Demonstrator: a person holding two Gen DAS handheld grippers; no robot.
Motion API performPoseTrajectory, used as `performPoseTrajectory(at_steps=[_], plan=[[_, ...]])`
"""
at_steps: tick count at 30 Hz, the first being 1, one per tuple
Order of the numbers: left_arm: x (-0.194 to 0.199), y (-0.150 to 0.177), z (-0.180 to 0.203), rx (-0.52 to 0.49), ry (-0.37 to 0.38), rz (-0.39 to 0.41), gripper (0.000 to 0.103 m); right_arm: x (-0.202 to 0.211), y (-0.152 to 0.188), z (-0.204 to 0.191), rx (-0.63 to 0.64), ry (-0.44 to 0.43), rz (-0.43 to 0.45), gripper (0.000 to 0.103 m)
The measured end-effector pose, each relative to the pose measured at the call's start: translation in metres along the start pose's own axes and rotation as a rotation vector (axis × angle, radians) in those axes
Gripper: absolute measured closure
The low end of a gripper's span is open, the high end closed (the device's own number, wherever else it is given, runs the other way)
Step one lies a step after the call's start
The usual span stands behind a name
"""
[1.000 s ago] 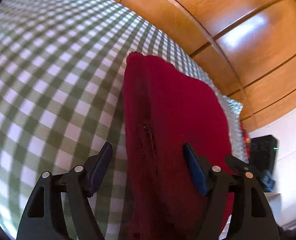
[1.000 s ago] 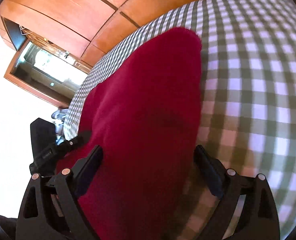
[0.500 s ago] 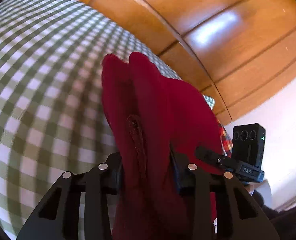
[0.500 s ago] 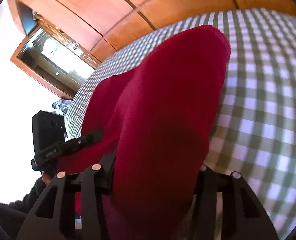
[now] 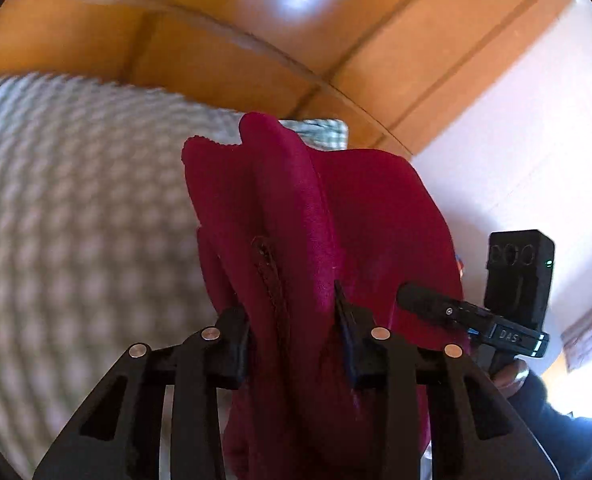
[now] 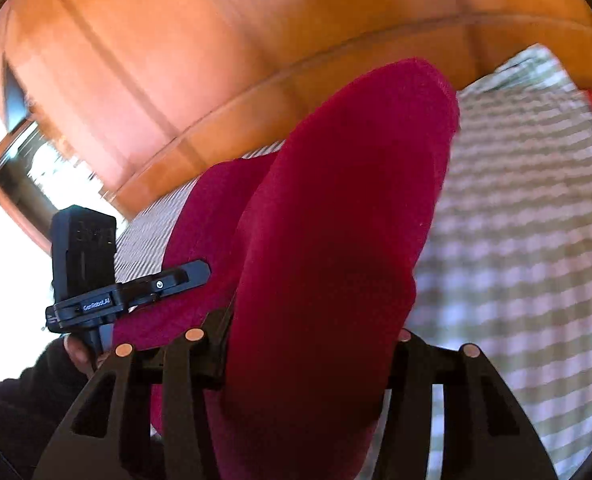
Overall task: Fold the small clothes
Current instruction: 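Lift the sweater with both grippers and fold it over onto itself, then lay the folded sweater flat on the bed and open both grippers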
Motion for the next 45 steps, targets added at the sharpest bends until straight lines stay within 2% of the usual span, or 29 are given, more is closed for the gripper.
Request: performPoseTrajectory(at_steps=[5,6,7,8,9,10,11,12,14,15,17,20,22,25,26,28,30,31,34,38,45], plan=[[-0.078,-0.042,0.068,-0.148,-0.053,-0.025,0.070,0.023,-0.008,0.071,-0.110,0.095,0.070,0.056],[-0.098,-0.048,0.079,-0.189,-0.109,-0.030,0.069,0.021,-0.003,0.091,-0.154,0.107,0.071,0.054],[-0.120,-0.051,0.084,-0.209,-0.195,-0.048,0.066,0.017,0.003,0.105,-0.183,0.124,0.066,0.051],[-0.138,-0.049,0.085,-0.223,-0.283,-0.058,0.064,0.008,0.013,0.119,-0.225,0.152,0.043,0.043],[-0.156,-0.044,0.083,-0.255,-0.408,-0.062,0.063,-0.006,0.028,0.134,-0.275,0.185,-0.005,0.035],[-0.169,-0.038,0.080,-0.295,-0.494,-0.069,0.055,-0.017,0.043,0.145,-0.316,0.197,-0.043,0.031],[-0.175,-0.032,0.077,-0.335,-0.510,-0.064,0.053,-0.021,0.055,0.150,-0.342,0.182,-0.026,0.027],[-0.172,-0.027,0.075,-0.353,-0.496,-0.024,0.049,-0.019,0.060,0.148,-0.349,0.162,0.023,0.025],[-0.165,-0.026,0.071,-0.335,-0.481,-0.015,0.048,-0.015,0.062,0.138,-0.340,0.187,0.028,0.019],[-0.161,-0.024,0.068,-0.332,-0.485,-0.010,0.043,-0.014,0.061,0.133,-0.328,0.211,0.020,0.016],[-0.156,-0.030,0.072,-0.342,-0.529,0.022,0.042,0.000,0.054,0.133,-0.277,0.287,0.002,0.015],[-0.136,-0.020,0.085,-0.351,-0.543,0.101,0.042,0.033,0.040,0.101,-0.141,0.471,0.027,0.016],[-0.121,-0.013,0.092,-0.355,-0.533,0.161,0.042,0.052,0.042,0.081,-0.086,0.515,0.064,0.016],[-0.111,0.001,0.097,-0.376,-0.528,0.195,0.044,0.068,0.046,0.044,0.000,0.510,0.086,0.029],[-0.112,0.006,0.096,-0.376,-0.520,0.179,0.044,0.063,0.037,0.049,0.008,0.497,0.080,0.033],[-0.122,0.009,0.091,-0.381,-0.550,0.152,0.044,0.044,0.041,0.039,0.030,0.470,0.026,0.040],[-0.135,0.011,0.083,-0.379,-0.584,0.120,0.044,0.016,0.056,0.037,0.042,0.496,-0.078,0.044],[-0.141,0.011,0.079,-0.374,-0.589,0.119,0.044,0.004,0.060,0.043,0.051,0.522,-0.110,0.044],[-0.142,0.009,0.074,-0.346,-0.578,0.113,0.044,-0.005,0.065,0.040,0.088,0.591,-0.109,0.042],[-0.127,0.009,0.080,-0.327,-0.542,0.147,0.044,0.001,0.065,0.048,0.032,0.564,-0.080,0.040],[-0.103,0.024,0.093,-0.331,-0.524,0.198,0.044,0.014,0.070,0.046,-0.019,0.596,-0.083,0.026]])
Point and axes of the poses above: each gripper's, at about its wrist camera, not at the fingertips, and x roughly against the way its jaws point, z to its right, y to its underside, the point moved 1 cm from there along -x, roughly the way its jaws point, and after that the axes turned 15 degrees about x, right-handed, at the moved point
